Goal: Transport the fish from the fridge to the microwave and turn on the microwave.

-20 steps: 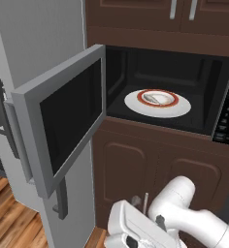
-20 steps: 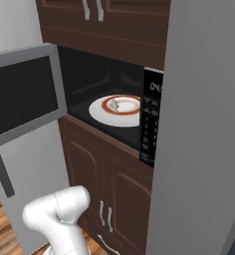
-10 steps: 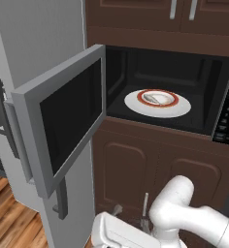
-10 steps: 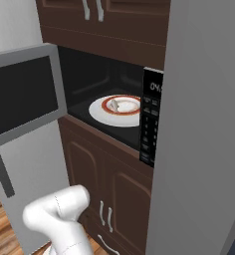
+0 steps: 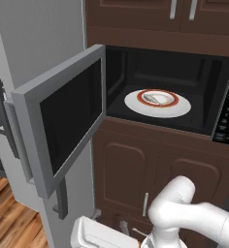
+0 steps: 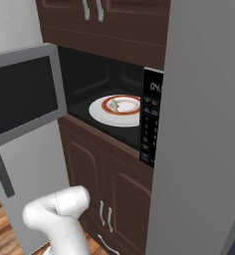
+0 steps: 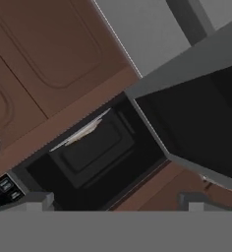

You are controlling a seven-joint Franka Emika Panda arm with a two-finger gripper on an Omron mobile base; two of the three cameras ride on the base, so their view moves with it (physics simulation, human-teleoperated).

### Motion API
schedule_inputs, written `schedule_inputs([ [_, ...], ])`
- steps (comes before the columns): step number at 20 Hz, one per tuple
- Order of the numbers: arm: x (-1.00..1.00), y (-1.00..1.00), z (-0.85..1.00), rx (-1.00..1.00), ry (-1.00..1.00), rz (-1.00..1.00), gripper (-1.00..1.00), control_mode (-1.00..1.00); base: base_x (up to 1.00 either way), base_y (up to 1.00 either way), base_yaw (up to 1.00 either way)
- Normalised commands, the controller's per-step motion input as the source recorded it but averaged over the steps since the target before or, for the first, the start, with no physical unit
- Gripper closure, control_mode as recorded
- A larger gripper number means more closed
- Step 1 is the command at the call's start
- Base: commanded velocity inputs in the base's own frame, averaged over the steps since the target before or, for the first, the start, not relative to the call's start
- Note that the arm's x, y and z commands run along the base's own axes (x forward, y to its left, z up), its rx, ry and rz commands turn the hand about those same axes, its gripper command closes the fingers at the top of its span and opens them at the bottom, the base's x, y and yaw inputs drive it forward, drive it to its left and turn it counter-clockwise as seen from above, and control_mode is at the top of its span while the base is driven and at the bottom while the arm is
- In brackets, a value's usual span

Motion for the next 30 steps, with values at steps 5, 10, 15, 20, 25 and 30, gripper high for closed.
schedule_inputs([
  [5,0.24,0.50,-0.22,0.00,0.01,0.00,-1.00,-1.00,0.00,0.00,0.00],
  [10,0.22,0.41,-0.11,0.00,0.00,0.00,-1.00,-1.00,0.00,0.00,0.00],
  [15,0.26,0.29,-0.06,0.00,0.00,0.00,-1.00,-1.00,0.00,0.00,0.00],
  [20,0.37,0.30,-0.17,0.00,0.00,0.00,-1.00,-1.00,0.00,0.00,0.00],
  [25,0.40,0.39,-0.24,-0.02,0.00,0.00,-1.00,-1.00,0.00,0.00,0.00],
  [30,0.31,0.45,-0.24,-0.03,0.00,0.00,-1.00,-1.00,0.00,0.00,0.00],
])
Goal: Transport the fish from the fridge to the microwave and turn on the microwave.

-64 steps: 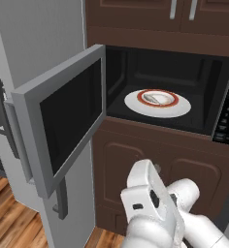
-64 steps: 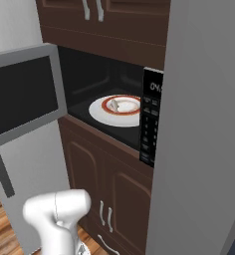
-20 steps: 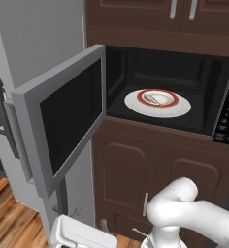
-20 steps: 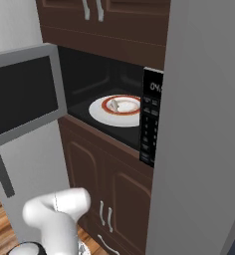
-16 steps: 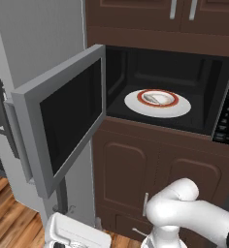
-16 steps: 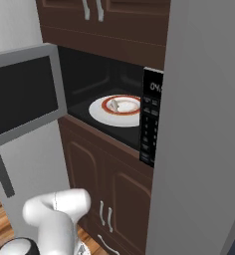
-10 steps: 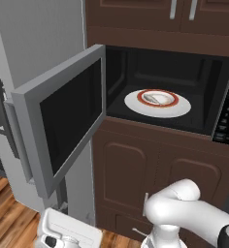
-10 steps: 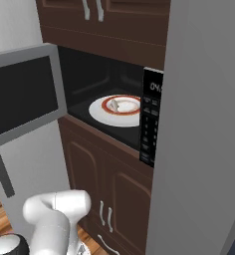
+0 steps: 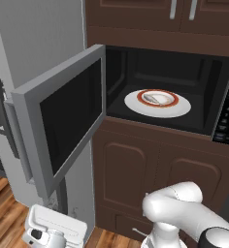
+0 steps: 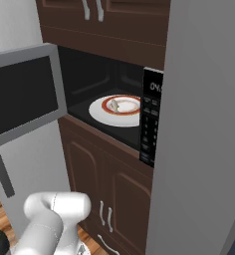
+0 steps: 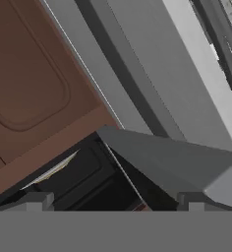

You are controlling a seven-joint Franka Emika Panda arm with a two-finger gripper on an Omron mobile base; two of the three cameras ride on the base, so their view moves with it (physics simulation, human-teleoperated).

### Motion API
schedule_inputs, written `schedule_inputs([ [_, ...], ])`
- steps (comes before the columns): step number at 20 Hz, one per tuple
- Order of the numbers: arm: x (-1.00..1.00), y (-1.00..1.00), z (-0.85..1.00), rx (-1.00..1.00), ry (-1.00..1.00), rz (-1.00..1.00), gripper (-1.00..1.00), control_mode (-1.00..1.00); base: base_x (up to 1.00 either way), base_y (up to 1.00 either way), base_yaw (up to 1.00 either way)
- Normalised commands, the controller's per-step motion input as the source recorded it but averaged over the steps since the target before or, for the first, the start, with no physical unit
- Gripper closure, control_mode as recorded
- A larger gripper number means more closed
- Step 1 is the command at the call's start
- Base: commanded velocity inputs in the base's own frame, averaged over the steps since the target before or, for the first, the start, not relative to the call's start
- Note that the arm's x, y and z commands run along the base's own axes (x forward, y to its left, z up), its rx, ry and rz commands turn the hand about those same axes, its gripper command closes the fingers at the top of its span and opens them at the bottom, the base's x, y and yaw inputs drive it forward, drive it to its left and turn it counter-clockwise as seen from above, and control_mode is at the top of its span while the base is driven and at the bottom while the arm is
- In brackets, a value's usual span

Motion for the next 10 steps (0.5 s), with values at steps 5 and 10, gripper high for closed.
schedule_inputs([
  [5,0.14,0.44,-0.11,-0.02,0.00,0.00,-1.00,-1.00,0.00,0.00,0.00],
  [10,0.13,0.38,-0.13,-0.01,0.00,0.00,-1.00,-1.00,0.00,0.00,0.00],
])
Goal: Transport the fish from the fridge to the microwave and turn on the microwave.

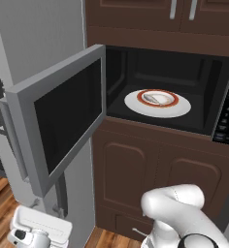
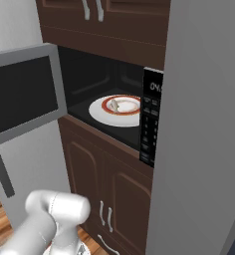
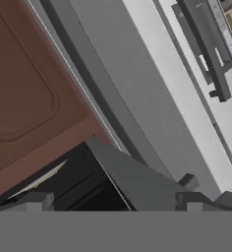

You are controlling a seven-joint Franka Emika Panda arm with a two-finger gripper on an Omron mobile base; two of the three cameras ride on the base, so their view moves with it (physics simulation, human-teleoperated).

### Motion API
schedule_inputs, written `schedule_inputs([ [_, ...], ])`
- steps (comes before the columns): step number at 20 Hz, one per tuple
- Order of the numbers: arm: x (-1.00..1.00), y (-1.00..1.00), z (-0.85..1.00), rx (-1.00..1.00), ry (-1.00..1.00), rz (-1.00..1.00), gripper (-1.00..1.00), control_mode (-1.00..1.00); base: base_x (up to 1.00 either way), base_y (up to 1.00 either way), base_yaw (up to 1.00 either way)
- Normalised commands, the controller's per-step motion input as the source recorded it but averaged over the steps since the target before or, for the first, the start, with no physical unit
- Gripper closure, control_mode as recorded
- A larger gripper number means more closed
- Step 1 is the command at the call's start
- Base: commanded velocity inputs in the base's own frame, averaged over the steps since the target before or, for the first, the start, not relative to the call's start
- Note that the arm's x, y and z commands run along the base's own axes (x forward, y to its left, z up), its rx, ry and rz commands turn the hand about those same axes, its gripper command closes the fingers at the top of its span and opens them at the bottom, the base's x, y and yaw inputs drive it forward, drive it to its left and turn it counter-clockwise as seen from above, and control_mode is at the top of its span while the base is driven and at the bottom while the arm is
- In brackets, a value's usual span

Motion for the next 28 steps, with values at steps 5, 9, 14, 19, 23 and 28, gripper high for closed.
schedule_inputs([
  [5,0.01,0.24,0.00,0.00,-0.02,0.00,-1.00,-1.00,0.00,0.00,0.00],
  [9,0.05,0.26,-0.02,0.00,-0.01,0.00,-1.00,-1.00,0.00,0.00,0.00],
  [14,0.29,0.25,0.00,-0.01,-0.05,-0.02,-1.00,-1.00,0.00,0.00,0.00],
  [19,0.16,0.07,0.04,0.00,-0.15,-0.06,-1.00,-1.00,0.00,0.00,0.00],
  [23,0.00,0.00,0.14,0.00,-0.25,-0.16,-1.00,-1.00,0.00,0.00,0.00],
  [28,0.03,0.00,0.11,0.00,-0.25,-0.19,-1.00,-1.00,0.00,0.00,0.00],
])
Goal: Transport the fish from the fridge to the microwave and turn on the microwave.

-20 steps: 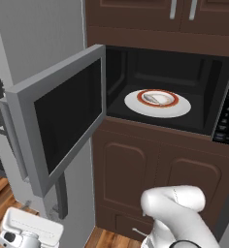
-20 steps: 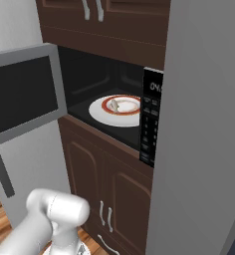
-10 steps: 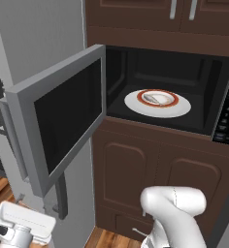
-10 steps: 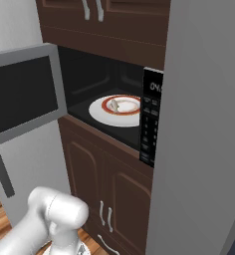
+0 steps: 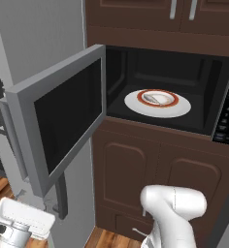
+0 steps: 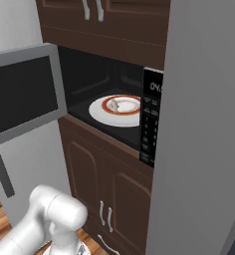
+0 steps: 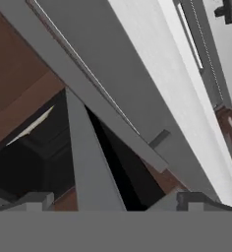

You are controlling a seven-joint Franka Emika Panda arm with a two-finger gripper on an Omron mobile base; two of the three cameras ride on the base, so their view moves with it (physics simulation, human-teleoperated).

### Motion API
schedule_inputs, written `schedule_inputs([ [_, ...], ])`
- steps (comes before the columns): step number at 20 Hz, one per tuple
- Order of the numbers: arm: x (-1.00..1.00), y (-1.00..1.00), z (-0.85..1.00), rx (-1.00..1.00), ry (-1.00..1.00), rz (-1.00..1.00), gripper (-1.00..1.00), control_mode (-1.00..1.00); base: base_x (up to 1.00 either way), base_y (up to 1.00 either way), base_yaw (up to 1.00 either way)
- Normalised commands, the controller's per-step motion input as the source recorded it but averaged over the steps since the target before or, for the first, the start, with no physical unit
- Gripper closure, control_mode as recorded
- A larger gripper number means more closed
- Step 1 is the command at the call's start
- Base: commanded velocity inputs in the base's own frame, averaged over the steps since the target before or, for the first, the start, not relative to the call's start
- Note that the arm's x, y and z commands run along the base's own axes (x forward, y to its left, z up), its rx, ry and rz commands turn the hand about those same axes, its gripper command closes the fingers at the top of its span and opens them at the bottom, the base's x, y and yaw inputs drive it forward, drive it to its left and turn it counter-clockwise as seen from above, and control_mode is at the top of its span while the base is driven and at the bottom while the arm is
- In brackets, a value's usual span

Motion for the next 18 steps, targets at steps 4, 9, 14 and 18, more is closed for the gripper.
schedule_inputs([
  [4,0.16,0.00,0.02,0.00,-0.18,-0.19,-1.00,-1.00,0.00,0.00,0.00],
  [9,0.12,0.00,0.21,0.00,-0.19,-0.19,-1.00,-1.00,0.00,0.00,0.00],
  [14,0.09,0.00,0.39,0.00,-0.20,-0.21,-1.00,-1.00,0.00,0.00,0.00],
  [18,-0.01,-0.07,0.48,0.00,-0.22,-0.17,-1.00,-1.00,0.00,0.00,0.00],
])
